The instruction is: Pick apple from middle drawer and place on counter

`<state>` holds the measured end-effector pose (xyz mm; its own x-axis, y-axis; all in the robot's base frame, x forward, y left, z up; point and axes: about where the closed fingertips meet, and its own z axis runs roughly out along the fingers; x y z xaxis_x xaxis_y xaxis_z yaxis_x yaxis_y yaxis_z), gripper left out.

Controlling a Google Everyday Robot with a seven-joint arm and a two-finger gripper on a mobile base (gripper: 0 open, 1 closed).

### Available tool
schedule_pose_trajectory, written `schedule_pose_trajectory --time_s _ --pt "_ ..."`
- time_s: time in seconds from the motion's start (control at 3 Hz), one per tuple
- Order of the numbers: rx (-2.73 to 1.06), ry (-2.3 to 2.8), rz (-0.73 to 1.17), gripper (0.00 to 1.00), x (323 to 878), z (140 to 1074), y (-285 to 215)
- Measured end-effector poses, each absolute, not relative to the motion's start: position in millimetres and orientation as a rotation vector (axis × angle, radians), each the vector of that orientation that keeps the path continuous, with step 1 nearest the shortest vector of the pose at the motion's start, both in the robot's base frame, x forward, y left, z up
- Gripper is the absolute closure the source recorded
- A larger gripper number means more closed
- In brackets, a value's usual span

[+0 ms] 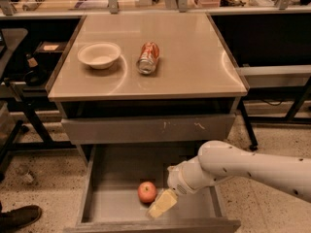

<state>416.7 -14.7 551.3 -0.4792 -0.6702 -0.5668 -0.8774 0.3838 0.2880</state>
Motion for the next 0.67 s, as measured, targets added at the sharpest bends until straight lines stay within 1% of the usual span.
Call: schedule_pose_trajectory --time_s 0.67 --pt "-1.315 2.292 0.823 0.0 419 533 -10"
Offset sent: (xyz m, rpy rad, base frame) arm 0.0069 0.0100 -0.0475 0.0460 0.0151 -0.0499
